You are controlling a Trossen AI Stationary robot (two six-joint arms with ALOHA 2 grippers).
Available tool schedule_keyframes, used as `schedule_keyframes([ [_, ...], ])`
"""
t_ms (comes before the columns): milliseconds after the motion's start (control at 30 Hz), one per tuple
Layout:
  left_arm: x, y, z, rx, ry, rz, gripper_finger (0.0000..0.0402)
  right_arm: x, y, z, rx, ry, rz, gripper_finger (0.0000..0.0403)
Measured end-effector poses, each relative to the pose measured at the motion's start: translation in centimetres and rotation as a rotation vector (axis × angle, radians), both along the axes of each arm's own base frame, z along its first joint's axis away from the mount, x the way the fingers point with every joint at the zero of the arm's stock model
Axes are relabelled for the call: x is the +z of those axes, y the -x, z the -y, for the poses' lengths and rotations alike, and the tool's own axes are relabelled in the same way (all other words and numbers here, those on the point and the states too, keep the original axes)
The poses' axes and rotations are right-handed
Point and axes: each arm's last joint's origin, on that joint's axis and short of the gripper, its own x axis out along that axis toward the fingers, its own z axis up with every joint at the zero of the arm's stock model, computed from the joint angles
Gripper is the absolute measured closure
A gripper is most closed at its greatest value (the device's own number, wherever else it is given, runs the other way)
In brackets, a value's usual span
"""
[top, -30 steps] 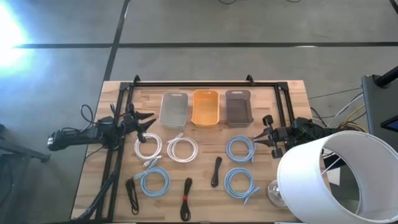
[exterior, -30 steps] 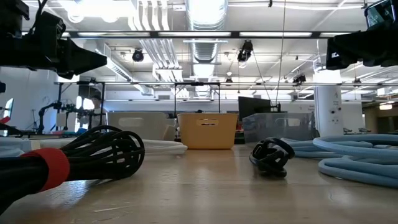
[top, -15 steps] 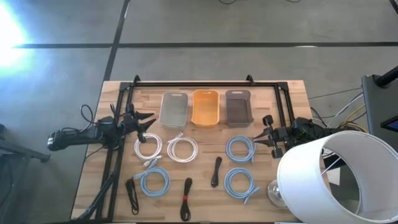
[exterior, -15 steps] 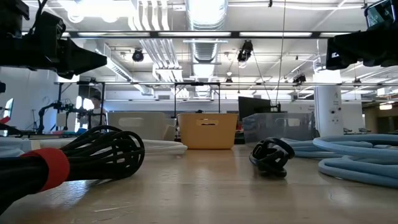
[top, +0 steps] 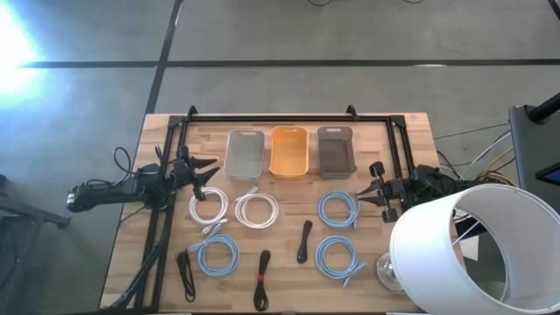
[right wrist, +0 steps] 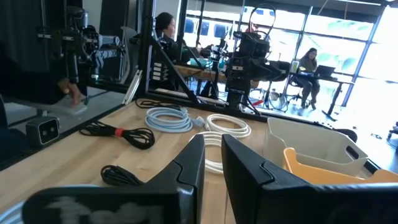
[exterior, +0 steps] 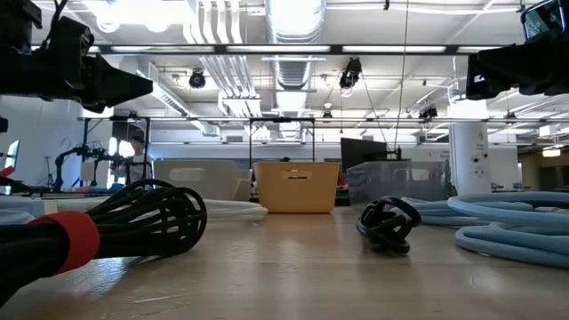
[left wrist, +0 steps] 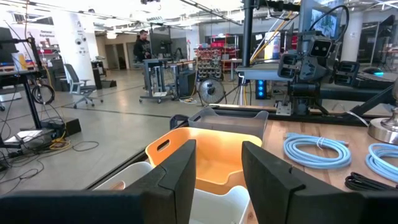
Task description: Sort HDMI cables
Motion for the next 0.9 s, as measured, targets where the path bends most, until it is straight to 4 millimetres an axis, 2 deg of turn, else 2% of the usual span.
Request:
schedule_keyframes([
  [167, 0.1, 0.0, 0.0, 0.001, -0.001, 0.008, 0.0268, 0.2, 0.0, 0.0, -0.003, 0.054, 0.028, 0.0351],
  [367, 0.1, 0.0, 0.0, 0.001, -0.001, 0.014, 0.0268, 1.5, 0.2, 0.0, 0.010, -0.077, 0.140, 0.0351],
  [500, 0.4, 0.1, -0.1, 0.031, -0.033, 0.032, 0.0268, 2.4, 0.4, 0.0, -0.003, 0.023, 0.257, 0.0351],
  [667, 0.4, 0.1, -0.2, 0.079, -0.049, 0.023, 0.0268, 3.1, 0.7, 0.0, -0.005, 0.028, 0.341, 0.0351],
  [900, 0.4, 0.0, -0.2, 0.056, 0.015, 0.045, 0.0268, 3.8, 0.9, 0.1, -0.065, 0.135, 0.433, 0.0351],
])
